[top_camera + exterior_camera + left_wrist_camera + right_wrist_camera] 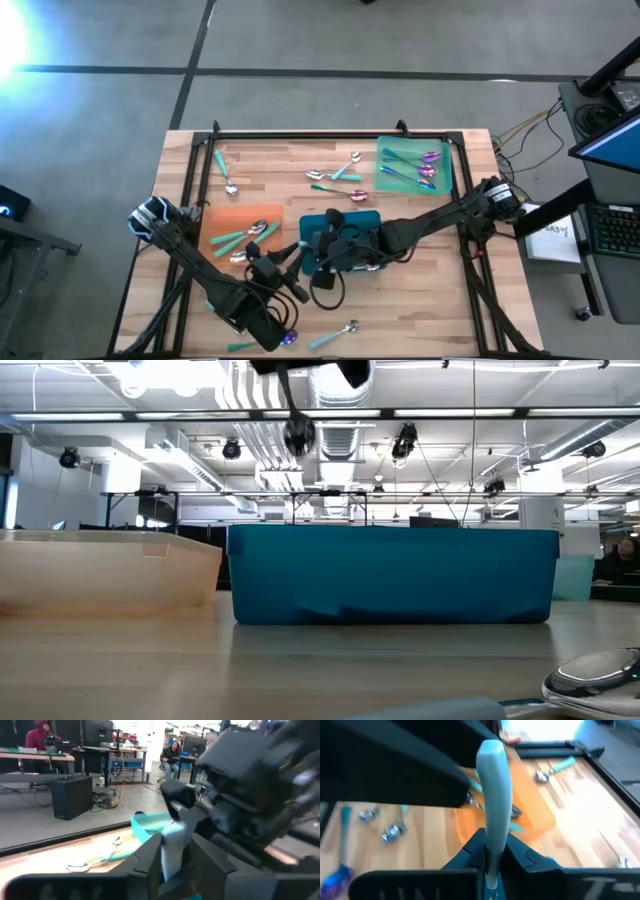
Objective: Sort silverware by color (type)
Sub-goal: Put the light blue spoon into the blue bin
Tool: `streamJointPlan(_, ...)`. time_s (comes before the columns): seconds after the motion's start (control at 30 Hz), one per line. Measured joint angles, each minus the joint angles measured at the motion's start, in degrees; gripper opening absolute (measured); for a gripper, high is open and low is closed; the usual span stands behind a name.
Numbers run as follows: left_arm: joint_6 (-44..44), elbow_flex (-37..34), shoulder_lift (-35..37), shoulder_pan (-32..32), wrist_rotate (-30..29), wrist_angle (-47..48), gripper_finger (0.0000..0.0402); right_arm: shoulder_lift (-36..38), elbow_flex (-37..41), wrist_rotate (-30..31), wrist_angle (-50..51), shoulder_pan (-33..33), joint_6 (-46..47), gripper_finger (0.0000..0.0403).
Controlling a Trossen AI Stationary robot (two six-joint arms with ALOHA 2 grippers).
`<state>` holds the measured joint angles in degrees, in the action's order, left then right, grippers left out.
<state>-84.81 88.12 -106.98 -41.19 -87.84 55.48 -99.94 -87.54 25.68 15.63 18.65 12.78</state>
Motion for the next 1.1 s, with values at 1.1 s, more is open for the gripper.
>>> streamJointPlan(1.1, 19.6, 0.3, 0.2, -0.9, 74.5, 0.7, 0.0166, 0.4, 8.0, -2.1, 31.6, -2.0, 11.3, 0.0065)
